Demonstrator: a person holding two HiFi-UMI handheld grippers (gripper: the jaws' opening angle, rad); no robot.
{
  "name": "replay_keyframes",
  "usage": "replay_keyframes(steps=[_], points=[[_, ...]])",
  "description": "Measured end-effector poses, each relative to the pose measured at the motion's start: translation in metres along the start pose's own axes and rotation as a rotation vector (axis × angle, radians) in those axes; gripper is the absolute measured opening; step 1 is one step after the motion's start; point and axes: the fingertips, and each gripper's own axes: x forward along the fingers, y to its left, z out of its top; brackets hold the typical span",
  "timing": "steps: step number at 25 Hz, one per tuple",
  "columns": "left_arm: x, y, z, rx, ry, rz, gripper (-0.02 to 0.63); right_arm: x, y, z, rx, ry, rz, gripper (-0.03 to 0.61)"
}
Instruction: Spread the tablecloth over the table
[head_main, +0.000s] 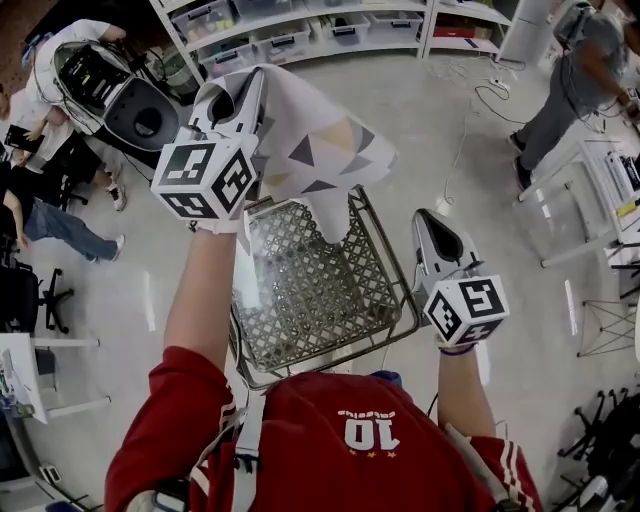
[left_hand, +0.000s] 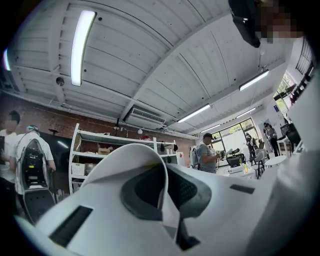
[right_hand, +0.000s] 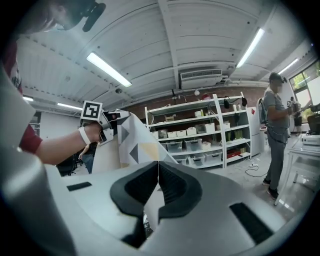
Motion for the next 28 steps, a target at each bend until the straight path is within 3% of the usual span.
replay_keyframes(steps=[9, 21, 24, 28], points=[[-0.1, -0.025, 0.004, -0.058, -0.027, -0.054, 0.006, -0.029, 0.043, 0.003, -0.028, -0.027, -0.015, 0.015], [-0.287, -0.033, 0.006, -0.099, -0.001, -0.152, 0.006, -0.088, 0.142, -0.015, -0.031, -0.031, -0.035, 0.015], [-0.331, -0.043, -0.017, -0.09, 0.08, -0.19, 0.006, -0.098, 0.163, -0.019, -0.033, -0.033, -0.033, 0.015], [-0.391, -0.068, -0.085, -0.117, 0.202, -0.232, 0.006, -0.109, 0.193, -0.024, -0.038, -0.031, -0.025, 0.015]])
